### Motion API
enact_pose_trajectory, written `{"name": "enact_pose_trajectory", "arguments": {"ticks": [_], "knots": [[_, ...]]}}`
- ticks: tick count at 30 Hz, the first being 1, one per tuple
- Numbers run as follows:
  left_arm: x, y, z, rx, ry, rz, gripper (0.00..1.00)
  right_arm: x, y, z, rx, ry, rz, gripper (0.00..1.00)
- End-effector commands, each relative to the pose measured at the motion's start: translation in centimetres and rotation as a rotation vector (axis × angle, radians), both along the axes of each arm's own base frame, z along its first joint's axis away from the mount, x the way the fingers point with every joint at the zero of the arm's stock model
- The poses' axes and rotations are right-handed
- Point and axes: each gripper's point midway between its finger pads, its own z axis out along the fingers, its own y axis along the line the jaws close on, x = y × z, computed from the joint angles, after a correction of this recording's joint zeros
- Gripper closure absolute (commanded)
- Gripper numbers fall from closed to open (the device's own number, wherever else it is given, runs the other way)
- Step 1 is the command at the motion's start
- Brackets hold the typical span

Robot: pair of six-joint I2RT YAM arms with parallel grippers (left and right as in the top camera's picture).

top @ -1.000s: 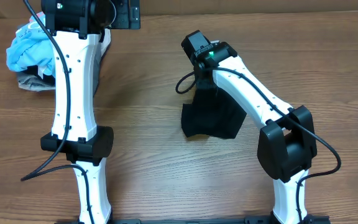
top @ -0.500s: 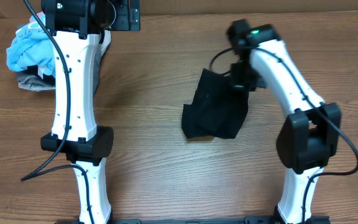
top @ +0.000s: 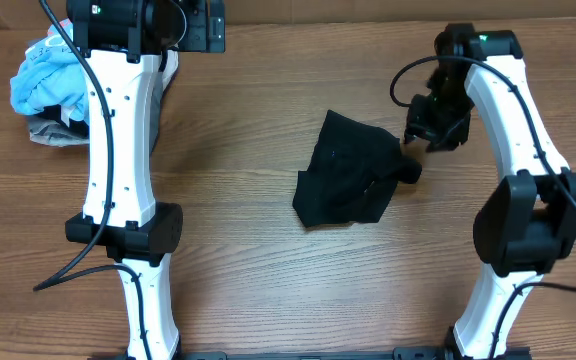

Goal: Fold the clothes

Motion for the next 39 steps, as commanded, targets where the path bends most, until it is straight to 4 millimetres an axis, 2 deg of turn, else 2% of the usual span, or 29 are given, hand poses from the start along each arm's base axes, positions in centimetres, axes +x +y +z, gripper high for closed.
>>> {"name": "enact_pose_trajectory", "arguments": {"ticks": [1,5,9,11,15,23,25,26,27,28,33,39], "knots": [[0.2,0.4,-0.3,0.024,0.005,-0.003,0.0,-0.6,4.7,6.8,0.11,-0.182,0.127,0.5],[0.2,0.4,-0.3,0.024,0.005,-0.003,0.0,-3.1,8.4,6.7,0.1,-0.131,0.209,0.49],[0.1,0.4,-0.3,0.024,0.006,-0.002,0.0,-5.8,10.0,4.2,0.02,-0.02,0.179,0.51],[0.1,0.4,-0.3,0.024,0.006,-0.003,0.0,-7.6,10.5,2.2,-0.016,0.053,0.158,0.51],[0.1,0.4,-0.4,0.023,0.01,-0.003,0.0,-9.0,9.1,-0.5,-0.128,0.12,0.061,0.51],[0.0,0.4,-0.4,0.023,0.011,-0.003,0.0,-9.5,8.9,-3.9,-0.135,0.142,0.013,0.51],[0.0,0.4,-0.4,0.024,0.013,-0.003,0.0,-9.7,8.8,-4.9,-0.141,0.146,0.005,0.6],[0.0,0.4,-0.4,0.024,0.014,-0.003,0.0,-9.8,8.6,-5.3,-0.15,0.147,-0.005,0.79],[0.0,0.4,-0.4,0.024,0.014,-0.003,0.0,-9.9,8.3,-5.6,-0.162,0.15,-0.012,0.88],[0.0,0.4,-0.5,0.024,0.015,-0.004,0.0,-10.0,8.0,-5.8,-0.173,0.154,-0.021,0.96],[-0.1,-0.2,-0.7,-0.005,0.025,-0.026,0.0,-10.3,6.0,-5.2,-0.236,0.157,-0.052,0.96],[0.0,-0.4,-1.8,-0.005,0.059,-0.031,0.0,-10.5,4.1,-4.2,-0.239,0.169,-0.068,0.96]]}}
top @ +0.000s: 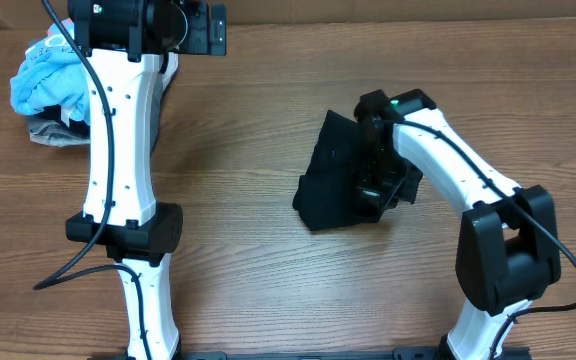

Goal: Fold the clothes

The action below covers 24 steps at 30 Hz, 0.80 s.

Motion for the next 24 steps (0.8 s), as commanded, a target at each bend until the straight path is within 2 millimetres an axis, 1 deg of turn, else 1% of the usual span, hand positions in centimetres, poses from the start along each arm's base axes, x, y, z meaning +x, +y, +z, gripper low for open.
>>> {"name": "enact_pose_trajectory", "arguments": {"ticks": [1,4,9,14,16,20,22,24], "knots": [[0.3,-0.1,-1.3,0.002,0.034,-0.019,0.0,0.1,-1.6,1.3,-0.015,-0.029,-0.009,0.96],[0.4,-0.1,-2.2,0.006,0.057,-0.019,0.0,-0.2,-2.1,1.4,-0.011,-0.011,-0.008,0.96],[0.6,-0.2,-3.3,0.009,0.082,-0.019,0.0,-0.8,-2.0,1.5,0.01,0.021,0.02,0.96],[0.8,-0.2,-3.3,0.019,0.078,-0.035,0.0,-0.9,-2.8,1.3,-0.011,0.024,0.011,0.96],[0.8,-0.2,-3.3,0.025,0.075,-0.044,0.0,-1.1,-3.4,0.8,-0.026,0.034,0.0,0.96],[0.8,-0.2,-3.3,0.025,0.074,-0.044,0.0,-2.6,-5.1,-1.9,-0.036,0.077,-0.05,0.96],[0.9,-0.2,-3.2,0.025,0.071,-0.044,0.0,-2.5,-5.9,-2.7,-0.03,0.069,-0.075,0.96],[1.0,-0.2,-3.2,0.023,0.065,-0.044,0.0,-2.0,-6.5,-2.9,-0.022,0.054,-0.084,0.96]]}}
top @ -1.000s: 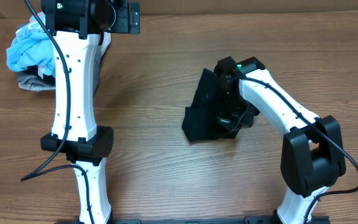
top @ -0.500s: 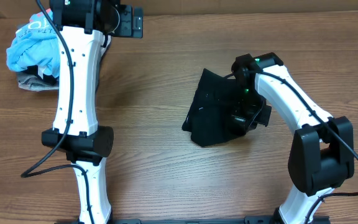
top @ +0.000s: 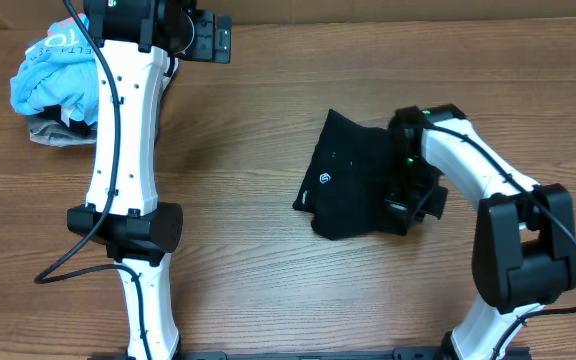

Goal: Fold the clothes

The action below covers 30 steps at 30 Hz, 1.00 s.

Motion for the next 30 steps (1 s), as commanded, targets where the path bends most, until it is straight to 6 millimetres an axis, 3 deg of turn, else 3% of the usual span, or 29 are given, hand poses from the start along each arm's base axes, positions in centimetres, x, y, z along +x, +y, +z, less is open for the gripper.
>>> {"name": "enact_pose_trajectory", "arguments": {"ticks": [1,3,4,5,7,8,11,14,18,21,28,30], "knots": [[0.4,0.0,-0.3,0.005,-0.003,-0.021,0.0,0.9,-1.7,0.3,0.002,-0.045,-0.02,0.96],[0.5,-0.2,-0.2,-0.004,-0.008,-0.027,0.0,1.8,-2.3,0.7,0.025,-0.071,-0.023,0.96],[0.5,-0.4,-0.2,-0.007,-0.008,-0.035,0.0,2.3,-2.2,0.9,0.062,-0.083,-0.009,0.89],[0.5,-0.6,-0.2,-0.013,-0.007,-0.05,0.0,2.7,-2.0,1.2,0.097,-0.095,0.008,0.74],[0.4,-1.2,-0.2,-0.033,-0.005,-0.084,0.0,3.6,-1.5,2.1,0.165,-0.122,0.034,0.34],[0.3,-1.5,-0.2,-0.042,-0.004,-0.101,0.0,4.2,-1.4,2.7,0.191,-0.14,0.043,0.23],[0.0,-2.9,-0.1,-0.074,-0.002,-0.185,0.0,6.4,-1.7,5.3,0.221,-0.212,0.047,0.09],[-0.9,-4.9,-0.3,-0.107,0.016,-0.301,0.0,9.5,-2.9,8.9,0.219,-0.33,0.028,0.01],[-2.5,-7.5,-1.0,-0.133,0.069,-0.387,0.0,12.8,-5.6,13.4,0.206,-0.492,-0.016,0.0],[-3.8,-10.1,-2.5,-0.127,0.124,-0.455,0.0,14.1,-8.2,15.6,0.182,-0.576,-0.067,0.0],[-8.4,-17.8,-7.5,-0.076,0.277,-0.623,0.0,13.6,-14.3,16.1,0.135,-0.611,-0.211,0.0],[-9.2,-18.8,-9.0,-0.023,0.302,-0.637,0.0,13.4,-15.4,16.1,0.132,-0.614,-0.239,0.0]]}}
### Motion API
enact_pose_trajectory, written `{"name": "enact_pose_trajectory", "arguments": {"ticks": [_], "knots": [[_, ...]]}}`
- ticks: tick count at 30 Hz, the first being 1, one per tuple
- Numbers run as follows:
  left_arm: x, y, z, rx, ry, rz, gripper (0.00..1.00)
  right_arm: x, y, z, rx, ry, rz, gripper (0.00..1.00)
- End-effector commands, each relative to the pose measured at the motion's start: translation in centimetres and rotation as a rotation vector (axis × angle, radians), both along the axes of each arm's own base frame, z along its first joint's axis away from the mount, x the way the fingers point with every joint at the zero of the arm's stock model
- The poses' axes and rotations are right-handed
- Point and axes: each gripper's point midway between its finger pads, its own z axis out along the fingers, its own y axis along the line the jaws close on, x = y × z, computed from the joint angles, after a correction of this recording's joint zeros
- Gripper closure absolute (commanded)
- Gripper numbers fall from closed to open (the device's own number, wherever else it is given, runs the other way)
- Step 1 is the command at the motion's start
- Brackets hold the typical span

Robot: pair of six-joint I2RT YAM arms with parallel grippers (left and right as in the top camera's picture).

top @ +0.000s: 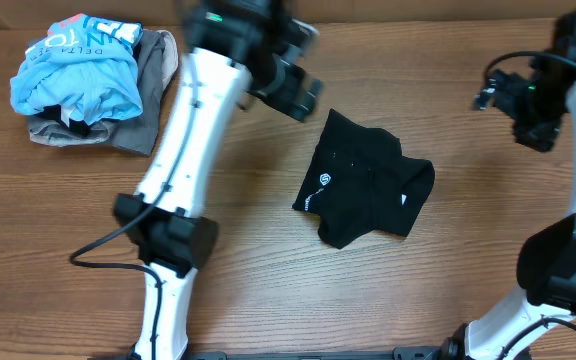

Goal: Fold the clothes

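A black garment point(363, 192) lies crumpled in the middle of the table, with a small white logo showing near its left edge. My left gripper point(296, 90) is blurred in the overhead view, just up and left of the garment and apart from it. My right gripper point(492, 94) hangs at the far right, well away from the garment, with no cloth in it. Neither gripper's fingers show clearly enough to read.
A pile of clothes sits at the back left corner: a light blue shirt point(73, 68) on top of a grey-brown garment point(140, 100). The left arm's white links point(183, 150) slant across the left half of the wooden table point(268, 290).
My right gripper was down on the black garment's right side; now it is raised at the far right, clear of it. My left arm has gone from beside the clothes pile to near the garment's upper left.
First my right gripper was at the garment's upper right edge, my left arm over the back left. Then it was over the garment's middle, then at its right side with the white logo showing. Now the garment lies free.
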Motion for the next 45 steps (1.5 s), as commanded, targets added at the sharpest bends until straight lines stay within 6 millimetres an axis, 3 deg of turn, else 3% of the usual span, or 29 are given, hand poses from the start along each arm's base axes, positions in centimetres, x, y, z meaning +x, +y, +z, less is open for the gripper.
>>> {"name": "enact_pose_trajectory", "arguments": {"ticks": [1,4,9,13,17,26,31,39,42,45], "knots": [[-2.0,-2.4,-3.3,0.104,0.035,-0.065,0.0,-0.2,-1.8,1.6,0.003,-0.052,-0.035,0.0],[-3.3,-2.5,-6.7,0.206,0.082,-0.034,0.01,-0.3,-2.2,1.6,0.013,-0.061,-0.02,0.05],[-4.7,-3.9,-12.7,0.194,0.166,-0.044,0.05,-0.3,-2.3,1.7,0.003,-0.067,-0.004,0.13],[-5.5,-5.0,-15.5,0.127,0.207,-0.066,0.05,-0.2,-2.3,1.7,0.003,-0.069,-0.003,0.14],[-5.6,-5.0,-17.9,0.124,0.196,-0.086,0.0,-0.4,-2.3,1.6,0.006,-0.063,-0.003,0.15],[-3.5,0.0,-22.9,0.318,0.074,-0.022,0.0,-0.5,-2.1,1.6,0.012,-0.057,-0.002,0.15],[-2.1,3.3,-24.1,0.416,0.016,0.039,0.0,-0.7,-2.1,1.6,0.014,-0.05,-0.003,0.15],[2.3,11.3,-23.0,0.599,-0.094,0.195,0.0,-0.6,-2.1,1.6,0.013,-0.053,-0.002,0.14],[3.2,12.5,-22.5,0.601,-0.099,0.201,0.0,-0.5,-2.1,1.6,0.011,-0.057,-0.002,0.14],[4.4,12.5,-21.0,0.59,-0.123,0.211,0.0,-0.2,-2.2,1.7,0.009,-0.067,-0.002,0.14]]}}
